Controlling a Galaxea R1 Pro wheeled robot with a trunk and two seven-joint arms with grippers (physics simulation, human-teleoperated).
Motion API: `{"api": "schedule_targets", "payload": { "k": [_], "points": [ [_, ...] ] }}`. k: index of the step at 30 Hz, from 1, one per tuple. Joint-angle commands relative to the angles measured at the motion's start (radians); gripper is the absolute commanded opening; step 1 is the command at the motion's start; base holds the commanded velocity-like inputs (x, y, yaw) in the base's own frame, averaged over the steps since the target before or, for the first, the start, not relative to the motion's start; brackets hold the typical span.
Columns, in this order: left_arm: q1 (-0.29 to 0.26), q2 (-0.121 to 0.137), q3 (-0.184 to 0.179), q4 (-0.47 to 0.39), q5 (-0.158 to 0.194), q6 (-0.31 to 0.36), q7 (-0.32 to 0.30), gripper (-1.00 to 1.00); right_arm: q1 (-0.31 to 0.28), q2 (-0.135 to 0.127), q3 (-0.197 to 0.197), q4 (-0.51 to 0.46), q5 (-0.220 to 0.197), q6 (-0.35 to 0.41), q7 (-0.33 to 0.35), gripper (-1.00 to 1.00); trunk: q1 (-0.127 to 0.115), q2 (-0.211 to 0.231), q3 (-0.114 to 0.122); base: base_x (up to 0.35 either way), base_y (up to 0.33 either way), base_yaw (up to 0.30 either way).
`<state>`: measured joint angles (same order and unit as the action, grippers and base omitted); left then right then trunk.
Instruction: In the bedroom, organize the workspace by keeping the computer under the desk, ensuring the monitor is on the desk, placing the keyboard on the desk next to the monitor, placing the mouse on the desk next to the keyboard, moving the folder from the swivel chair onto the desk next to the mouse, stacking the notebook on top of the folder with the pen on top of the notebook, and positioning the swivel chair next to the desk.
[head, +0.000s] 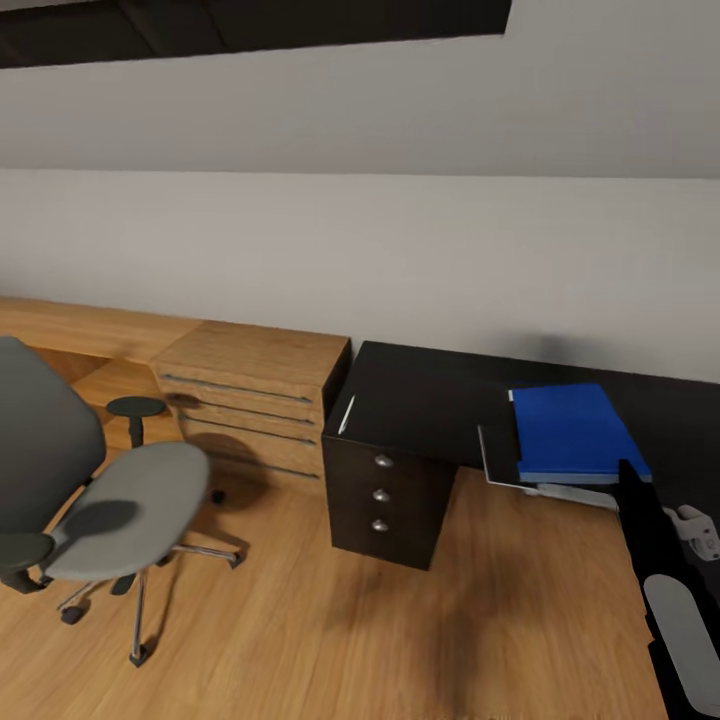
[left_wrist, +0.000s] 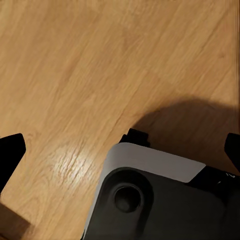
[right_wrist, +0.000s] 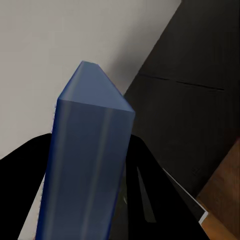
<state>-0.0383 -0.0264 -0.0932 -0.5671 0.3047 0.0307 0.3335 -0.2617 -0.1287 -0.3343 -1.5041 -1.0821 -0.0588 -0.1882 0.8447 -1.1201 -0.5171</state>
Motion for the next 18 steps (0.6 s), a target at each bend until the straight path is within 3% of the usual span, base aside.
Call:
{"api": "schedule_targets", "payload": {
  "k": [1,10,18],
  "points": [
    [0.000,0.001,-0.007,-0.002,0.007,0.003,0.009,1.00,-0.001,0.000,0.002,-0.001,-0.010,-0.006,-0.004,-1.00,0.000,-0.001,-0.001,0.000,0.000,-0.282],
    [0.000,0.000,-0.007,-0.002,0.007,0.003,0.009,1.00,-0.001,0.000,0.001,-0.005,-0.007,-0.008,-0.004,-1.00,0.000,-0.001,0.003,0.000,0.000,-0.261],
    [0.000,0.000,-0.007,-0.002,0.007,0.003,0.009,1.00,-0.001,0.001,0.001,-0.002,-0.006,-0.011,-0.005,-1.00,0.000,-0.001,0.013,0.000,0.000,-0.166]
  ]
}}
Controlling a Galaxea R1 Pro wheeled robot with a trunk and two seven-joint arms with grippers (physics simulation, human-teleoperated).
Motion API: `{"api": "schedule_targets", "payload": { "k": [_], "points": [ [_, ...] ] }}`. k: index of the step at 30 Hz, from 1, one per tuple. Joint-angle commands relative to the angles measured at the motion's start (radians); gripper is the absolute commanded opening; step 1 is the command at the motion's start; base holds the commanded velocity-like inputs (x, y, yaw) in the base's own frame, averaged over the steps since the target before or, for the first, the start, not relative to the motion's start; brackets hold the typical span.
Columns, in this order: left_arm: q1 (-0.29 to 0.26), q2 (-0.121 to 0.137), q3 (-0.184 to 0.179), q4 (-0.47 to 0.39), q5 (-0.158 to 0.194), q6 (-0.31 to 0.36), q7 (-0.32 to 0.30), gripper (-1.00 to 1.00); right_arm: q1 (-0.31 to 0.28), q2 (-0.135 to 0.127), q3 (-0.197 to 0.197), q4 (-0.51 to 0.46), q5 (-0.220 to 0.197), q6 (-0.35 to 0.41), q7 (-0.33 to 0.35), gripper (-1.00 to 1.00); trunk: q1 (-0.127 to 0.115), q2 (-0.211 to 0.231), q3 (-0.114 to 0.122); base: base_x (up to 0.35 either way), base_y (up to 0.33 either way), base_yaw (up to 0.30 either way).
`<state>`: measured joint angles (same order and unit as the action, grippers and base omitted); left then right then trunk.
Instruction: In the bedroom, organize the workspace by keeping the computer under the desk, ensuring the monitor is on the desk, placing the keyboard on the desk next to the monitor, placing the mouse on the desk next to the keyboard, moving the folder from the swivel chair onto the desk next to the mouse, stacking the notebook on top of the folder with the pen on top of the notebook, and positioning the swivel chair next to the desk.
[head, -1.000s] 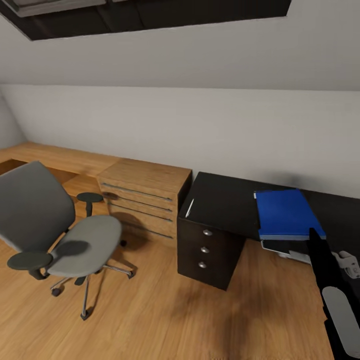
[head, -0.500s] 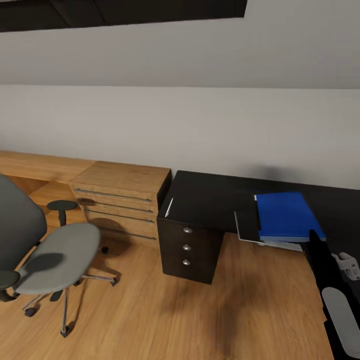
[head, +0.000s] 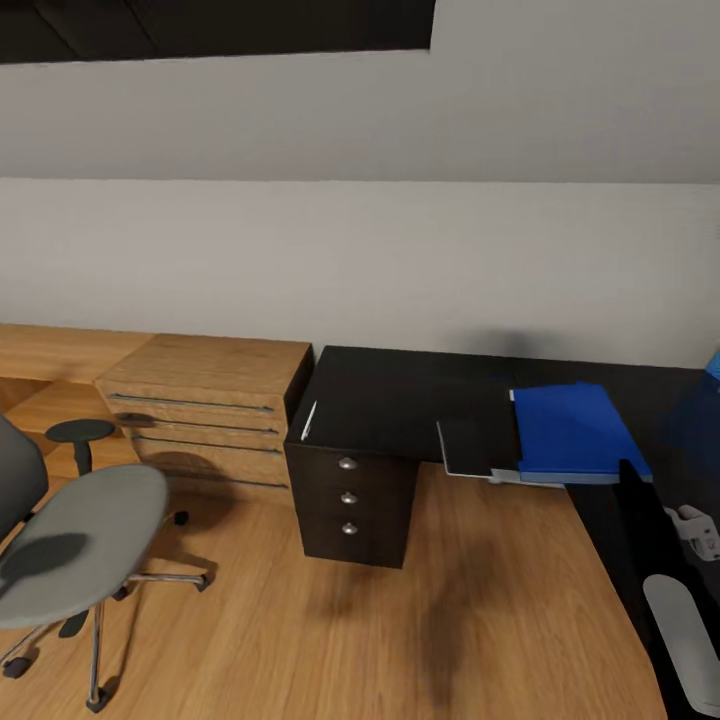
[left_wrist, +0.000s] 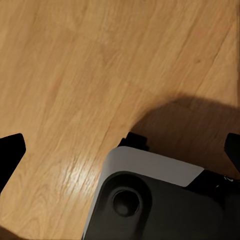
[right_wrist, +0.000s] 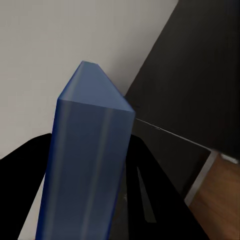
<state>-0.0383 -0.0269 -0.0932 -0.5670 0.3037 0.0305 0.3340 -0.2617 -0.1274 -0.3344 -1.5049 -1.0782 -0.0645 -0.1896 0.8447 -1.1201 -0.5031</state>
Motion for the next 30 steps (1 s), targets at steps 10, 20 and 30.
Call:
{"api": "schedule_targets", "payload": {
  "k": [10,20,30],
  "points": [
    [0.000,0.001,-0.007,-0.001,0.008,0.003,0.008,1.00,-0.001,0.002,-0.009,0.000,-0.018,-0.049,-0.003,-1.00,0.000,-0.001,0.003,0.000,0.000,-0.220],
    [0.000,0.001,-0.007,-0.001,0.008,0.003,0.008,1.00,-0.001,-0.003,-0.008,-0.006,-0.142,-0.032,0.004,-1.00,0.000,-0.001,0.002,0.106,0.000,-0.038],
    [0.000,0.001,-0.007,-0.001,0.008,0.002,0.009,1.00,-0.001,0.006,-0.011,-0.007,-0.158,0.002,0.003,-1.00,0.000,-0.001,0.002,0.301,0.000,0.000]
  ]
}}
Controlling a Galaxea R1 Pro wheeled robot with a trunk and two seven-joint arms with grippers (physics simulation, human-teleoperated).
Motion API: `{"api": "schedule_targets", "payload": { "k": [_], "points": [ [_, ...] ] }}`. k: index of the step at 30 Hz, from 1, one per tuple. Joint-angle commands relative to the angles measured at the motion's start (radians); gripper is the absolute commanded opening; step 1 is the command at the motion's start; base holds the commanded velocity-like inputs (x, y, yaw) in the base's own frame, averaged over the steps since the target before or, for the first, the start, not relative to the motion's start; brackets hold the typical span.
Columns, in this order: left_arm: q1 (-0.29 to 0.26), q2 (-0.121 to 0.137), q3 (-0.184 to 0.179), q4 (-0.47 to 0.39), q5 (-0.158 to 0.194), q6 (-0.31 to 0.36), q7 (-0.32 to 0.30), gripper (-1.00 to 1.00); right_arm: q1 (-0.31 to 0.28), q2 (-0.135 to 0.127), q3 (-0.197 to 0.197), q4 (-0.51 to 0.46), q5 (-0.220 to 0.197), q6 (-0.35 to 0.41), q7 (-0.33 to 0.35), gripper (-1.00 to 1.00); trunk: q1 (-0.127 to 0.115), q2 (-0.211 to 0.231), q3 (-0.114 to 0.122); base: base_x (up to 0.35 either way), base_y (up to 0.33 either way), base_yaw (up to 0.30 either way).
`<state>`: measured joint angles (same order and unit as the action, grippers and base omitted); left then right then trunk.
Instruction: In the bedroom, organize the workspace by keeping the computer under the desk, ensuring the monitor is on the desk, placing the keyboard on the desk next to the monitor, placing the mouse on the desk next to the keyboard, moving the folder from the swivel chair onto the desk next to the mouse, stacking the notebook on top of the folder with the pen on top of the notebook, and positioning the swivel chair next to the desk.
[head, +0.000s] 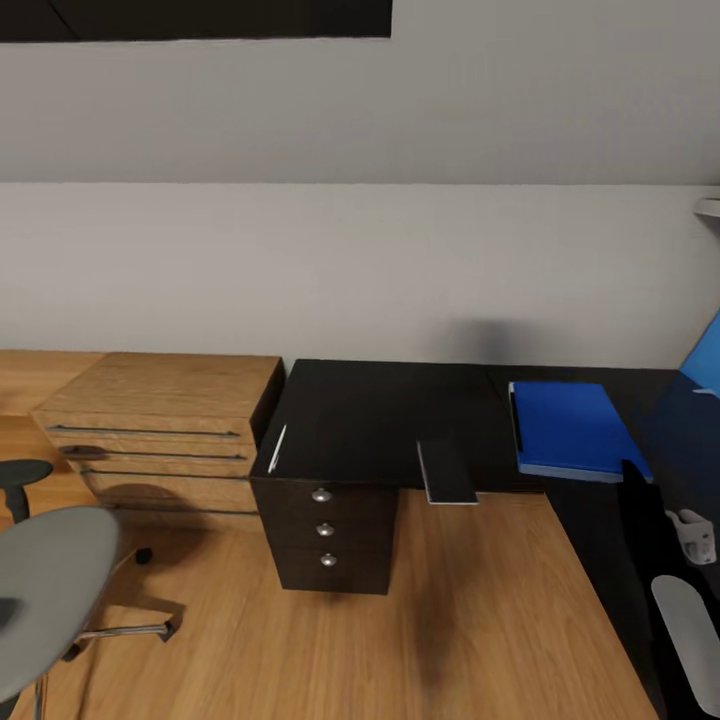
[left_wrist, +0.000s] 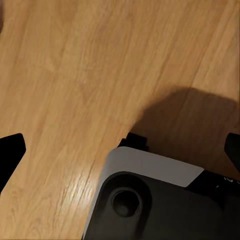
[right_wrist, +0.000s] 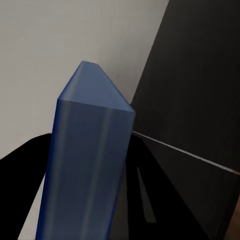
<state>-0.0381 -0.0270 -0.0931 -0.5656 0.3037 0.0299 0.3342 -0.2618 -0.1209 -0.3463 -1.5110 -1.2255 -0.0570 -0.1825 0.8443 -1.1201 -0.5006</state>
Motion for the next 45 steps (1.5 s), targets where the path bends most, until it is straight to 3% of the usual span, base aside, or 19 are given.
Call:
{"api": "schedule_targets", "payload": {
  "k": [1,6,13,15,18,23,31,37,41,45],
  "points": [
    [0.000,0.001,-0.004,-0.001,0.009,-0.068,0.009,1.00,0.000,0.000,0.001,0.002,-0.009,-0.006,-0.005,-1.00,0.000,-0.001,-0.001,0.005,0.000,-0.059],
    [0.000,0.001,-0.004,-0.001,0.009,-0.080,0.009,1.00,0.000,0.000,0.004,0.009,-0.009,-0.007,-0.005,-1.00,0.000,-0.001,-0.001,0.002,0.000,-0.192],
    [0.000,0.001,-0.005,0.004,0.009,-0.082,0.009,1.00,-0.002,0.001,0.011,0.094,-0.011,-0.014,-0.003,-1.00,0.000,-0.001,-0.001,0.000,0.000,-0.260],
    [0.000,0.000,-0.006,0.010,0.009,-0.082,0.009,1.00,-0.003,0.001,0.012,0.109,-0.011,-0.029,-0.002,-1.00,0.000,-0.001,-0.001,0.000,0.000,-0.267],
    [0.000,0.000,-0.006,0.016,0.009,-0.082,0.009,1.00,-0.004,0.008,0.019,0.134,-0.011,-0.109,-0.002,-1.00,0.000,-0.001,-0.001,0.000,0.000,-0.268],
    [0.000,0.000,-0.007,0.018,0.009,-0.082,0.009,1.00,-0.005,0.038,0.078,0.151,-0.007,-0.229,-0.002,-1.00,0.000,-0.001,-0.001,0.000,0.000,-0.268],
    [0.000,-0.001,-0.006,0.018,0.008,-0.083,0.009,1.00,-0.006,0.054,0.176,0.188,-0.003,-0.292,-0.002,-1.00,0.000,-0.001,-0.001,0.000,0.000,-0.268],
    [0.000,-0.001,-0.005,0.018,0.008,-0.084,0.009,1.00,-0.006,0.112,0.254,0.224,0.002,-0.436,-0.002,-1.00,0.000,-0.001,-0.001,0.000,0.000,-0.268],
    [0.000,-0.001,-0.005,0.018,0.008,-0.084,0.009,1.00,-0.007,0.157,0.275,0.268,0.002,-0.532,-0.002,-1.00,0.000,-0.001,0.001,0.000,0.000,-0.259],
    [0.000,-0.001,-0.005,0.018,0.008,-0.084,0.009,1.00,-0.007,0.184,0.296,0.300,0.001,-0.561,-0.002,-1.00,0.000,-0.001,0.005,0.000,0.000,-0.205]
  ]
}}
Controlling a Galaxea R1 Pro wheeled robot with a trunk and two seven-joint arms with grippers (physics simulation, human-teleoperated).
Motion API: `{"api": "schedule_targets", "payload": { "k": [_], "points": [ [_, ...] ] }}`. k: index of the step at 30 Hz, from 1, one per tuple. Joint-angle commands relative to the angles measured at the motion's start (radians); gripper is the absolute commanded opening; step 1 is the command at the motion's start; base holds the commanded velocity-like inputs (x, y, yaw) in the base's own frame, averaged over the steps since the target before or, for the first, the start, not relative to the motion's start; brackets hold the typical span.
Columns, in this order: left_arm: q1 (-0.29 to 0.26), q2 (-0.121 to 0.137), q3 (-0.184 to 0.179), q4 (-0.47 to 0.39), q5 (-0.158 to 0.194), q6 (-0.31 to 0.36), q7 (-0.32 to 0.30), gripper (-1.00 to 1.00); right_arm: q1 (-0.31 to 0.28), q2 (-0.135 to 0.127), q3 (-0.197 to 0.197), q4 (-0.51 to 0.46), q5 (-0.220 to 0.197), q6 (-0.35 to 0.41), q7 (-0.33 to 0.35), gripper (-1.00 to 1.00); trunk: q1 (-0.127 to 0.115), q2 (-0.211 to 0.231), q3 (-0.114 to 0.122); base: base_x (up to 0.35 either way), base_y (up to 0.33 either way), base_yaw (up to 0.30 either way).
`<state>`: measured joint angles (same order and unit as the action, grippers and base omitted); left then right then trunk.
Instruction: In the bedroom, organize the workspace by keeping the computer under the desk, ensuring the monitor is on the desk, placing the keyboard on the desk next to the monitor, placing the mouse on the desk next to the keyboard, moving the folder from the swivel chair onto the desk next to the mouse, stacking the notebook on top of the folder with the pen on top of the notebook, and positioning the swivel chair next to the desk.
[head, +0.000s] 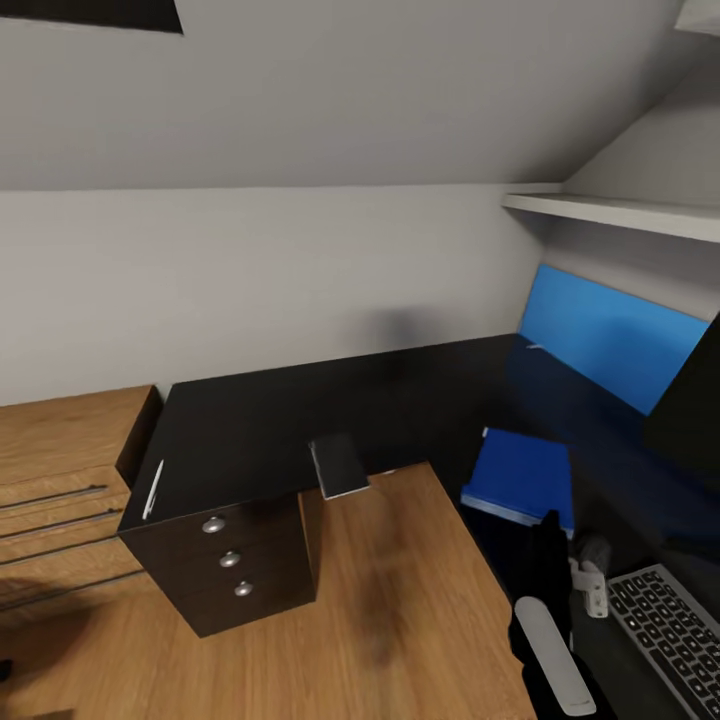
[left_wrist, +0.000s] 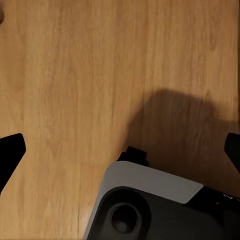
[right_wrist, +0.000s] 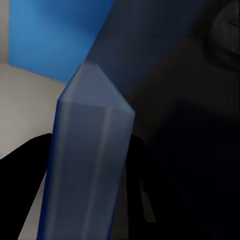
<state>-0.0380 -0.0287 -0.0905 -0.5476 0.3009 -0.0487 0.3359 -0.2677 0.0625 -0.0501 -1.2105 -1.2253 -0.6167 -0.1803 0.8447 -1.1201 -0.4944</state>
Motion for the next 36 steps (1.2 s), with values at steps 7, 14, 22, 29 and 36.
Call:
{"api": "schedule_targets", "payload": {
  "k": [7,14,22,29,36],
  "points": [
    [0.000,0.001,-0.008,0.000,0.011,-0.007,0.008,1.00,0.000,0.009,0.062,0.004,-0.007,0.002,-0.004,-1.00,0.000,-0.001,0.002,0.000,0.000,-0.065],
    [0.000,0.001,-0.008,0.000,0.011,-0.007,0.008,1.00,-0.001,0.008,0.082,0.006,-0.008,-0.004,-0.008,-1.00,0.000,-0.001,0.002,0.013,0.000,-0.001],
    [0.000,0.001,-0.008,0.000,0.011,-0.007,0.008,1.00,-0.002,0.006,0.075,0.025,-0.005,-0.006,-0.013,-1.00,0.000,-0.001,0.002,0.147,0.000,0.000],
    [0.000,0.001,-0.008,0.000,0.011,-0.007,0.008,1.00,-0.022,0.000,0.025,0.083,-0.005,-0.006,-0.013,-1.00,0.000,-0.001,0.002,0.006,0.000,0.000],
    [0.000,0.001,-0.007,0.000,0.011,-0.007,0.008,1.00,-0.038,-0.014,-0.009,0.096,-0.005,-0.005,-0.013,-1.00,0.000,-0.001,0.002,0.076,-0.079,0.000]
  ]
}}
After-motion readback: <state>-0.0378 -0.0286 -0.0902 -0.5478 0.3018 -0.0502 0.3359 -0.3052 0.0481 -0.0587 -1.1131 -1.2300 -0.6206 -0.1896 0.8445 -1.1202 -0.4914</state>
